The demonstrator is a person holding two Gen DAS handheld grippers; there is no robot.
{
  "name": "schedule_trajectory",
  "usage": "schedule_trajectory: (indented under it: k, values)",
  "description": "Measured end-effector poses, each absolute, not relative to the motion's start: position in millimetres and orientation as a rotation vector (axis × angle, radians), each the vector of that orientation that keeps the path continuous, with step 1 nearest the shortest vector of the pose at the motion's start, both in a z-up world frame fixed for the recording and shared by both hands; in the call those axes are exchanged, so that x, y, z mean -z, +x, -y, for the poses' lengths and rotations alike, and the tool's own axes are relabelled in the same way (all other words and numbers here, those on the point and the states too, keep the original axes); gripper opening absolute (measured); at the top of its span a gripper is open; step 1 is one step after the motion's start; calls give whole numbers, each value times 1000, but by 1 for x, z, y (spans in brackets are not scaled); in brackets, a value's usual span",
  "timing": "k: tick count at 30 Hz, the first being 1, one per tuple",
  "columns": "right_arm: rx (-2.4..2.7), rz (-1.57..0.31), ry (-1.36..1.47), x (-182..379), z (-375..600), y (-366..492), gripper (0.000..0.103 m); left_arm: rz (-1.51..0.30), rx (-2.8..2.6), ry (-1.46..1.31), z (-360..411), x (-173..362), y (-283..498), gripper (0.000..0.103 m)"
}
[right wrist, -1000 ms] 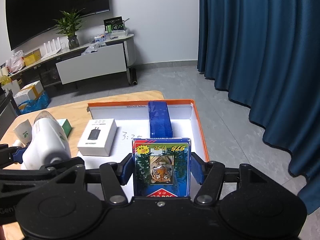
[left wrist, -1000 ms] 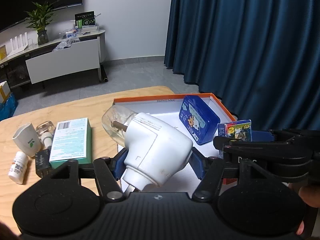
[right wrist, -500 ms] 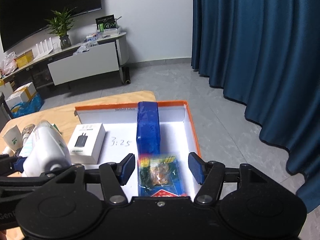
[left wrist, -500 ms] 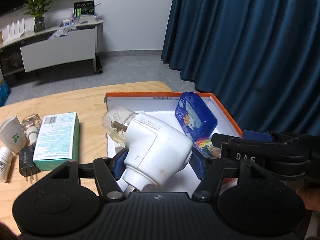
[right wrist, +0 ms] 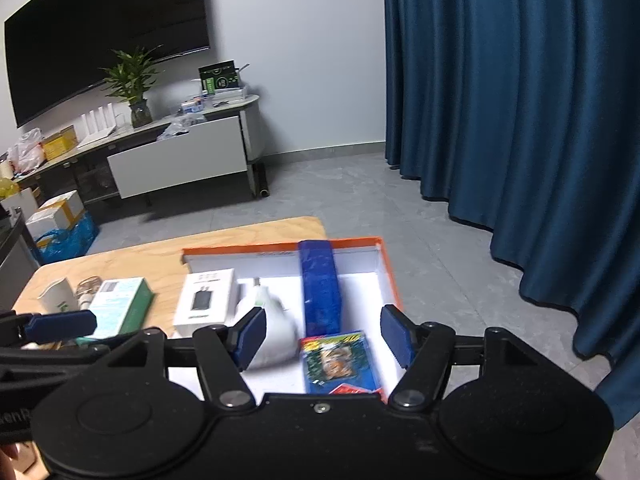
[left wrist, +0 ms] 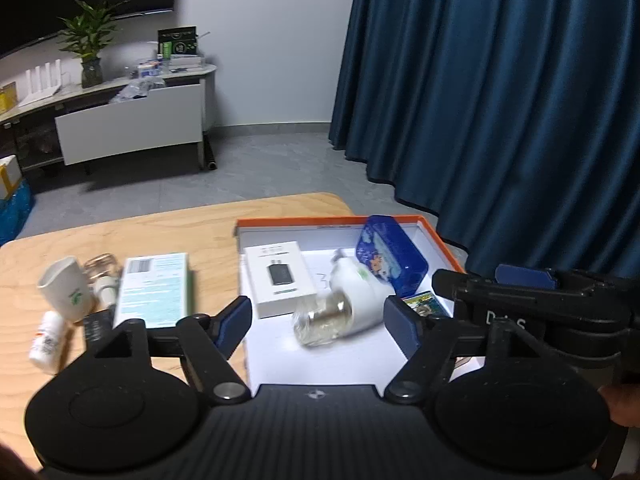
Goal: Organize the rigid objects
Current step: 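Carry both items into the orange-rimmed box and release them, then grasp the white square adapter with the left gripper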
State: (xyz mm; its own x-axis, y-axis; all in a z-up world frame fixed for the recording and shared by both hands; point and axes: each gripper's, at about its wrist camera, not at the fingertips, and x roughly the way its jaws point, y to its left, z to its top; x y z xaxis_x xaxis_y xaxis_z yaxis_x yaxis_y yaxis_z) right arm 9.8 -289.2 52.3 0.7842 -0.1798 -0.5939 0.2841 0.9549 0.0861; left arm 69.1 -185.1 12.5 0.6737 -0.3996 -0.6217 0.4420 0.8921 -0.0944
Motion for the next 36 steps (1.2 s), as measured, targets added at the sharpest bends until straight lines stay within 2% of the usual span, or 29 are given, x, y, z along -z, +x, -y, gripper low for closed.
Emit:
schedule_trajectory:
  k: [13, 36]
  values:
    - [161, -619, 166, -58, 237, -12, 78, -656, 376, 87, 136, -25, 38, 76]
    - [-14, -668, 138, -41, 133, -24, 78, -647, 259, 77, 43, -16, 4, 76]
